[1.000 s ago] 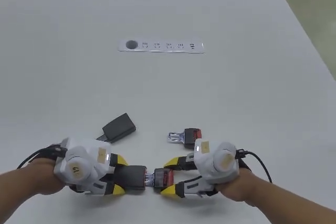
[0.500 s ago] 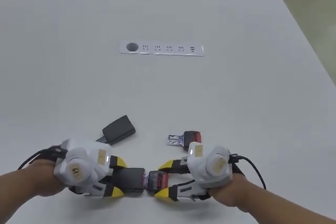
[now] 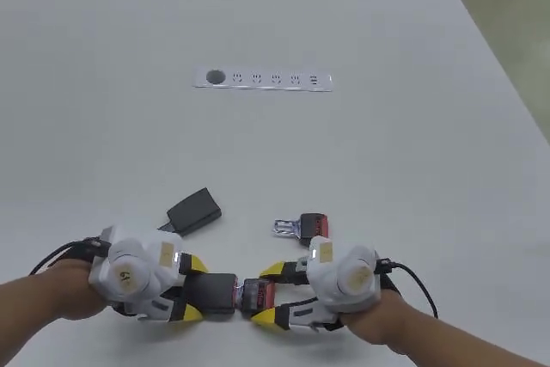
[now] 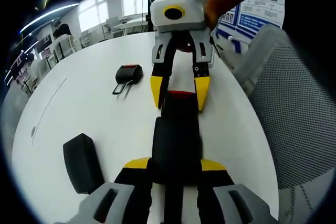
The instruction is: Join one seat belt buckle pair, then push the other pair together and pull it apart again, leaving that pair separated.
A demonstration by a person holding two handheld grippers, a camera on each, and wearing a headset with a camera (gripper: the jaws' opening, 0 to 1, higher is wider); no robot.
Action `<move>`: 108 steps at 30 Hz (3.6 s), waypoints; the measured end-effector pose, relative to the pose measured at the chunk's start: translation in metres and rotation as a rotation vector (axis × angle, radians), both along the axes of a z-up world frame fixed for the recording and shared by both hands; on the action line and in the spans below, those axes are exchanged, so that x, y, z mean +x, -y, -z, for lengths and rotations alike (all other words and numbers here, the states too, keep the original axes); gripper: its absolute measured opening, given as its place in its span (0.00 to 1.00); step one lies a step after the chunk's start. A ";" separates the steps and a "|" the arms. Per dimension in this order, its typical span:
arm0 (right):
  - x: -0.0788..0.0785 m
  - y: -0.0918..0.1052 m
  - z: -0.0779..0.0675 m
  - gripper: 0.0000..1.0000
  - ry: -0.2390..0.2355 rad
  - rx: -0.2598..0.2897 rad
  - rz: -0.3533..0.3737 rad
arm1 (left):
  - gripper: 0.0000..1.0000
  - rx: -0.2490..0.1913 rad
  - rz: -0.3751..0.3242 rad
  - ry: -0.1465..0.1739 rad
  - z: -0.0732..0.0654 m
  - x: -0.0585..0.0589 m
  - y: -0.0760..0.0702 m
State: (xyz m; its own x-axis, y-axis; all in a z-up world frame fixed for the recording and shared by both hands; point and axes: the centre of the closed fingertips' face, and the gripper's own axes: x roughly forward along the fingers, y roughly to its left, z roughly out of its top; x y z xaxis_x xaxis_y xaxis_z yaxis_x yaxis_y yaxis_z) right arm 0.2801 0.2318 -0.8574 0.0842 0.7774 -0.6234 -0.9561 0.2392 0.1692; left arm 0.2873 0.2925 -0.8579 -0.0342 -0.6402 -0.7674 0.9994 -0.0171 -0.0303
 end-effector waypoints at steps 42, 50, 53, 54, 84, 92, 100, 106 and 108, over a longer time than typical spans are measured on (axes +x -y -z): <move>0.001 0.001 -0.004 0.33 0.079 0.093 -0.033 | 0.32 -0.104 0.067 -0.025 0.000 -0.001 -0.003; 0.001 0.001 -0.004 0.33 0.075 0.100 -0.031 | 0.32 -0.105 0.073 -0.027 -0.001 -0.002 -0.003; 0.001 0.001 -0.004 0.33 0.078 0.101 -0.033 | 0.32 -0.106 0.075 -0.028 -0.001 -0.002 -0.003; 0.001 0.001 -0.004 0.33 0.078 0.101 -0.034 | 0.32 -0.105 0.079 -0.025 -0.001 -0.002 -0.003; 0.000 0.000 -0.004 0.34 0.078 0.106 -0.032 | 0.33 -0.087 0.074 -0.035 0.000 -0.003 -0.003; 0.000 -0.002 -0.006 0.36 0.074 0.060 -0.047 | 0.34 -0.055 0.067 -0.023 -0.001 -0.004 -0.003; 0.012 -0.010 -0.024 0.71 0.048 0.078 0.061 | 0.46 0.018 -0.025 0.020 -0.003 0.003 -0.007; 0.022 -0.004 -0.037 0.79 0.067 0.091 0.100 | 0.71 -0.091 -0.160 0.038 -0.038 0.023 -0.003; 0.025 -0.001 -0.042 0.81 0.086 0.088 0.101 | 0.74 -0.125 -0.207 0.036 -0.047 0.032 -0.003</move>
State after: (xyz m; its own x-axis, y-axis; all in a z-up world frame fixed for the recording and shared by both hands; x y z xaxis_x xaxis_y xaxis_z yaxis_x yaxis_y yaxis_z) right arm 0.3054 0.2324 -0.8149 0.2152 0.8135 -0.5403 -0.9397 0.3230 0.1121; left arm 0.3192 0.2954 -0.8111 0.1339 -0.7208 -0.6801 0.9823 0.1873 -0.0051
